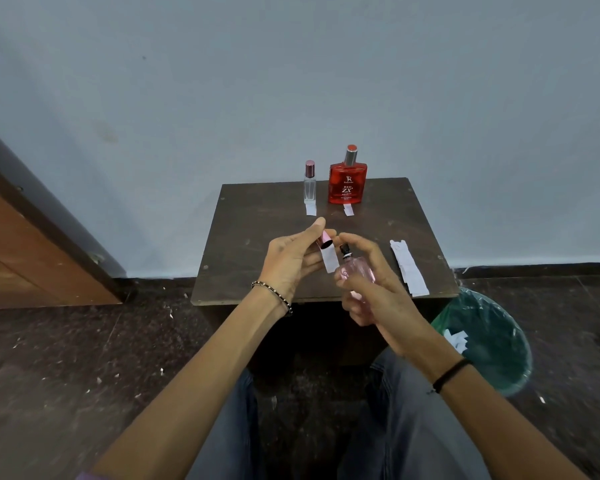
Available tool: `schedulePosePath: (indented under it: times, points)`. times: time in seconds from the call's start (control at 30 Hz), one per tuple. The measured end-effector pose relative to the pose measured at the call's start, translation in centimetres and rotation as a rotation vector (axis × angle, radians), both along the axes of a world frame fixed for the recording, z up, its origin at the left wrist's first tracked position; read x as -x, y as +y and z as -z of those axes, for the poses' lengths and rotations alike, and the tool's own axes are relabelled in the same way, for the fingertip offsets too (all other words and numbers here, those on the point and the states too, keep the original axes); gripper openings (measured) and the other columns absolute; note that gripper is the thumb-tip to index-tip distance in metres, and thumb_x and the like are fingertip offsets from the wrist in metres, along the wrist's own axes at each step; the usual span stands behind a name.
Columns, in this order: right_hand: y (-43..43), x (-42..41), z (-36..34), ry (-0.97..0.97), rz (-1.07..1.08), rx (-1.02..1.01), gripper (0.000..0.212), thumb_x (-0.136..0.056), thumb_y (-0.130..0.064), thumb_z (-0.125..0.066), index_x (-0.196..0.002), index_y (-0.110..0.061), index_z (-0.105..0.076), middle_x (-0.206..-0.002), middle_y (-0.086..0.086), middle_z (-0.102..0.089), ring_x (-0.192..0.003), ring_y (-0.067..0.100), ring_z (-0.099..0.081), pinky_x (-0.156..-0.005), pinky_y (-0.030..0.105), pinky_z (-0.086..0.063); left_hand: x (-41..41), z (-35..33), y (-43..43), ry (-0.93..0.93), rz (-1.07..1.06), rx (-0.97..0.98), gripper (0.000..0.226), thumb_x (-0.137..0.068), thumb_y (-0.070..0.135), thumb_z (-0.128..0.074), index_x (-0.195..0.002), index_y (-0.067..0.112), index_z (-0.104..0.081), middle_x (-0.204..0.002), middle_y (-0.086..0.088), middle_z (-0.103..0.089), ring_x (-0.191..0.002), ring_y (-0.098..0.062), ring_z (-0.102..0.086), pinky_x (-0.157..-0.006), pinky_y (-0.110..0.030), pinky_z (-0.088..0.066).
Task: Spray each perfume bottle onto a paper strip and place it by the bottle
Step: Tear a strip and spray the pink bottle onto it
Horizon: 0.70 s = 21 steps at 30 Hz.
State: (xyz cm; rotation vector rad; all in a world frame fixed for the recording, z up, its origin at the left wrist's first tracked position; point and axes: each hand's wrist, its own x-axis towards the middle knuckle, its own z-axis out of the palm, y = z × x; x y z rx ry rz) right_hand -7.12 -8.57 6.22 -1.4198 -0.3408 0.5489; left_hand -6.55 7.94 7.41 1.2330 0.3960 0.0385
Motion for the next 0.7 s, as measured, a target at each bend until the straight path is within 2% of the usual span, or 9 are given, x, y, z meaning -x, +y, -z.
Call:
schedulePosePath:
  times: [0.1,0.2,0.23,0.3,0.4,0.53,0.7]
  points:
    - [0.4,-0.2,0.0,-0.301,0.066,0.298,0.048,-0.101,-0.013,-0.055,-0.137,-0.042,-0.042,-0.104,-0.002,-0.061,-0.059,0.004,-0.058,-0.055,0.018,-0.052,-0.1,-0.1,-0.1,0.026,-0.01,0.069,0.031,-0.092,0.03,-0.069,-0.097,0.0,-0.076,-0.098,-0.013,-0.079,-0.092,-0.027,-0.076,-0.083,-0.039,-0.061]
    - [1.3,-0.7,0.6,-0.561,0.162,0.525,0.048,-0.098,-0.01,-0.057,-0.139,-0.032,-0.041,-0.095,-0.013,-0.061,-0.069,0.004,-0.063,-0.064,0.012,-0.053,0.1,-0.3,-0.2,0.044,-0.013,0.155,0.035,-0.093,0.029,-0.068,-0.102,-0.004,-0.073,-0.1,-0.017,-0.078,-0.093,-0.029,-0.076,-0.076,-0.037,-0.063]
    - [1.5,-0.8,0.9,-0.619,0.188,0.577,0.05,-0.097,-0.011,-0.058,-0.14,-0.029,-0.041,-0.097,-0.015,-0.06,-0.074,0.005,-0.063,-0.069,0.013,-0.054,0.1,-0.4,-0.2,0.048,-0.012,0.182,0.032,-0.093,0.029,-0.068,-0.099,-0.002,-0.073,-0.1,-0.017,-0.078,-0.094,-0.029,-0.076,-0.075,-0.036,-0.063]
    - [1.7,-1.0,1.4,-0.729,0.224,0.652,0.052,-0.095,-0.014,-0.061,-0.141,-0.029,-0.04,-0.106,-0.006,-0.061,-0.086,0.011,-0.063,-0.076,0.024,-0.058,0.1,-0.5,-0.2,0.053,-0.013,0.219,0.028,-0.093,0.028,-0.068,-0.095,0.001,-0.072,-0.101,-0.018,-0.077,-0.096,-0.031,-0.075,-0.076,-0.038,-0.064]
    - [1.8,-0.8,1.3,-0.821,0.243,0.761,0.054,-0.094,-0.017,-0.061,-0.14,-0.032,-0.037,-0.105,0.002,-0.059,-0.082,0.018,-0.062,-0.065,0.03,-0.057,0.0,-0.6,-0.1,0.07,-0.013,0.232,0.027,-0.093,0.028,-0.069,-0.094,0.0,-0.071,-0.102,-0.02,-0.076,-0.1,-0.035,-0.074,-0.076,-0.039,-0.064]
    - [2.1,-0.8,0.7,-0.865,0.249,0.847,0.049,-0.097,-0.02,-0.055,-0.143,-0.026,-0.037,-0.097,0.002,-0.055,-0.07,0.018,-0.058,-0.056,0.027,-0.051,-0.1,-0.8,0.0,0.087,0.006,0.242,0.025,-0.093,0.027,-0.068,-0.093,0.002,-0.07,-0.101,-0.02,-0.076,-0.099,-0.034,-0.074,-0.075,-0.039,-0.064]
    - [2.1,-0.8,0.8,-0.895,0.266,0.87,0.045,-0.097,-0.02,-0.055,-0.139,-0.024,-0.04,-0.094,0.003,-0.055,-0.069,0.02,-0.06,-0.057,0.032,-0.055,-0.2,-1.0,0.0,0.1,0.017,0.253,0.024,-0.093,0.026,-0.068,-0.09,0.002,-0.069,-0.101,-0.02,-0.077,-0.089,-0.029,-0.077,-0.075,-0.04,-0.064]
